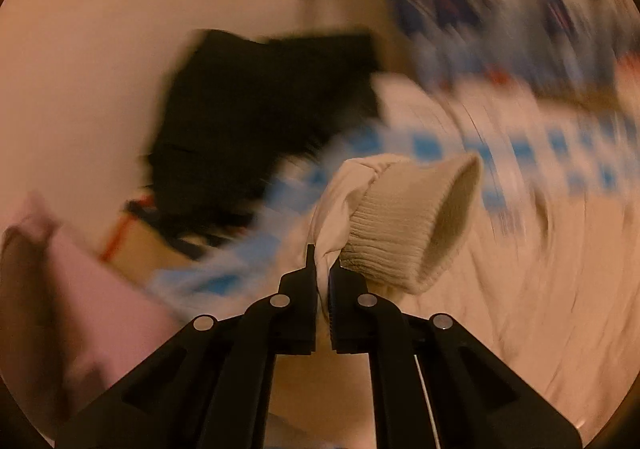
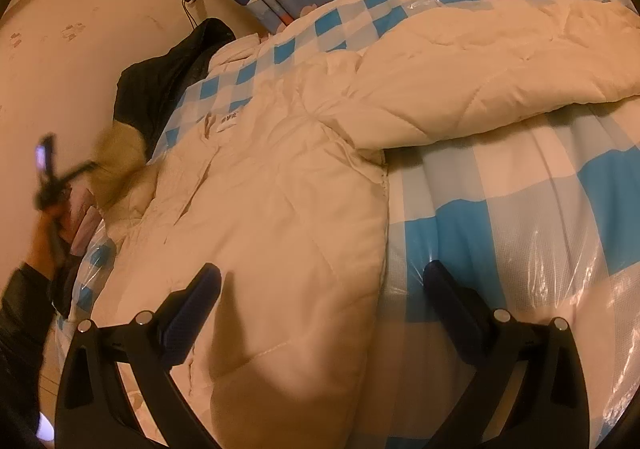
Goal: Fold large clothes
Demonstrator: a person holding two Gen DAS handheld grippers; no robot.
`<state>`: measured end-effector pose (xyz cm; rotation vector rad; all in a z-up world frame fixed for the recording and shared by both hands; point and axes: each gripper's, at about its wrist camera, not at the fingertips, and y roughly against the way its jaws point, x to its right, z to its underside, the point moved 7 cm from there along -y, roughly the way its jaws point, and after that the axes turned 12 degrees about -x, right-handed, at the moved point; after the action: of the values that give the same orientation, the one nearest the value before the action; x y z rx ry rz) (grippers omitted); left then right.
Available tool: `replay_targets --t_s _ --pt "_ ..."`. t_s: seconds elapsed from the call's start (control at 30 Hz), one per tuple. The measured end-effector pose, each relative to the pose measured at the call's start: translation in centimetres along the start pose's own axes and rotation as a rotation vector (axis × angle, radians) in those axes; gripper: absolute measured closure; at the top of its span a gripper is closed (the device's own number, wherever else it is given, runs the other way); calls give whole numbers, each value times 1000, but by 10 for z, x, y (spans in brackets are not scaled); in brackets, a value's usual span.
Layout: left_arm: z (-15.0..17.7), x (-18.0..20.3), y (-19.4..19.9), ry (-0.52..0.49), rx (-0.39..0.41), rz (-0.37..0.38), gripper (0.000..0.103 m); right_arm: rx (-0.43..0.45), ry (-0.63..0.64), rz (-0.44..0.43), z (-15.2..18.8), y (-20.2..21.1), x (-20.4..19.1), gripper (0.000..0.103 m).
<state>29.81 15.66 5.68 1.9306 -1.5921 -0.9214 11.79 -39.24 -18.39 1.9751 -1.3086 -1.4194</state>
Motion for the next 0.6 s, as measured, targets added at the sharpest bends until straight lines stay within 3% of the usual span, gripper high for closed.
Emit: replay_targets --t_s 0.13,0.23,0.3,0.33,0.37,0.43,0.47,0.53,0.6 --pt "-30 -121 53 311 62 33 100 -2 7 15 1 -2 -2 5" --pt "-14 -211 54 607 0 90 97 -4 12 25 1 -2 -2 5" --pt "9 -257 53 798 -22 125 78 -5 14 28 1 -3 -2 5" --pt "22 -277 54 885 -20 144 44 -5 14 29 1 -3 -2 5" --pt "42 -303 62 1014 9 156 17 -4 14 28 1 -3 -2 5" --pt "75 -335 82 1188 96 147 15 -5 11 24 1 -3 -2 5" --pt "86 -344 94 1223 127 138 15 -7 7 16 0 -3 -2 5" --pt "89 -342 115 1167 160 113 15 -31 -15 -15 0 2 -1 5" --pt "75 -304 140 957 190 75 15 -14 -70 -98 -3 21 4 5"
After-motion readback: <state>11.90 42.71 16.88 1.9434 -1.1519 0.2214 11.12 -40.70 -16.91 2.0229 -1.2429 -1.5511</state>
